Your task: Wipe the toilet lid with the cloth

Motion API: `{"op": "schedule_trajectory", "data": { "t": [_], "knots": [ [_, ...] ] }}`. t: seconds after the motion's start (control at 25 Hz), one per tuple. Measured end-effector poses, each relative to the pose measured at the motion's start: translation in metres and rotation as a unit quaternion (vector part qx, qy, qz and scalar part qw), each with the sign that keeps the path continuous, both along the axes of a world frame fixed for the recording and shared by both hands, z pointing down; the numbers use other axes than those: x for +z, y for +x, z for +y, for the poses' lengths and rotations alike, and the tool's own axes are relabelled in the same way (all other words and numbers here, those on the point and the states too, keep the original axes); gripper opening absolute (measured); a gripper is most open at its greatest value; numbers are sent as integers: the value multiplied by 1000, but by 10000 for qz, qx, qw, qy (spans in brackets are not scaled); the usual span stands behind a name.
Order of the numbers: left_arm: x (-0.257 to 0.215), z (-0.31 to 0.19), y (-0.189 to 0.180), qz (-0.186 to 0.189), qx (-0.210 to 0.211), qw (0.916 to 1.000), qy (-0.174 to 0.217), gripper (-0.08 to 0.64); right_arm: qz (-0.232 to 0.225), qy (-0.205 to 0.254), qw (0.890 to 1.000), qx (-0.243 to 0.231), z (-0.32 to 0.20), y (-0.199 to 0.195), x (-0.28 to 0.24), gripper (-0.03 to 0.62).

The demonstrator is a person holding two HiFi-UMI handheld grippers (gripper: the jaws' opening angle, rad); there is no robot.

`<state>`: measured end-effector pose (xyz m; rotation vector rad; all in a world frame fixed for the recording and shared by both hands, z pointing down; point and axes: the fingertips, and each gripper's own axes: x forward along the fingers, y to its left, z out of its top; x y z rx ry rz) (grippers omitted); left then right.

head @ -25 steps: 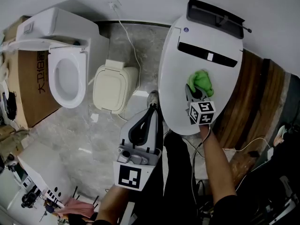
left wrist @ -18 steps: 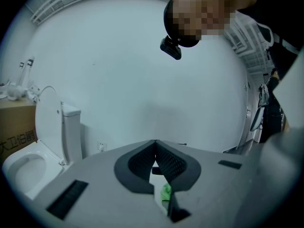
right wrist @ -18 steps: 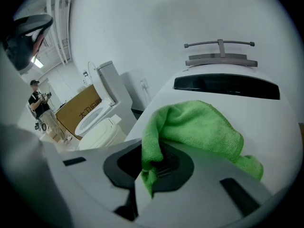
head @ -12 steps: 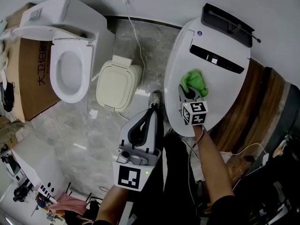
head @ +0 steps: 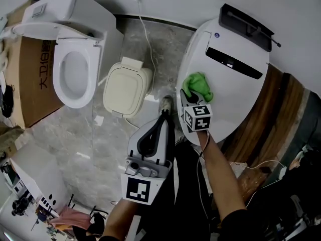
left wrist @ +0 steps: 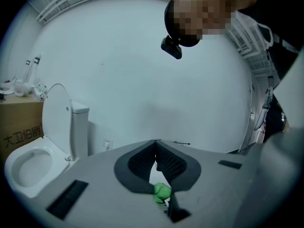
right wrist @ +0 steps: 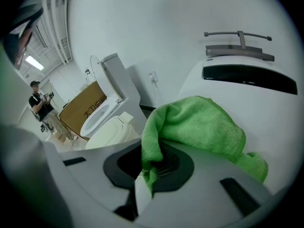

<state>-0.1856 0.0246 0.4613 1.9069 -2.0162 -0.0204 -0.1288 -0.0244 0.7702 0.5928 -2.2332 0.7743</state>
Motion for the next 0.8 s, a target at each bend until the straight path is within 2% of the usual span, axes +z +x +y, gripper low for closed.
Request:
{"op": "schedule_trajectory", "data": {
  "t": [0.08,0.2,0.28,0.4,0.52,0.6,0.8],
  "knots": [
    [0,3,0,-22,16,10000,-20,8,19,-256,9994,-219,13,-11,4,37],
    [-4,6,5,-83,75,9999,-24,8,-130,-740,9934,-861,48,-35,4,37],
    [-10,7,10,-128,141,9998,15,8,-543,-710,9895,-1135,65,-47,-15,37],
    [-20,9,21,-227,284,9993,52,8,-1285,-483,9844,-1101,73,-47,-63,37],
    [-29,9,36,-259,395,9989,33,8,-1823,-361,9790,-841,70,-25,-111,37],
    [-39,7,50,-245,463,9986,65,8,-2022,-255,9765,-695,66,0,-139,37],
    [-60,-1,100,-254,749,9968,148,8,-2035,224,9782,-354,54,89,-186,37]
  ]
}}
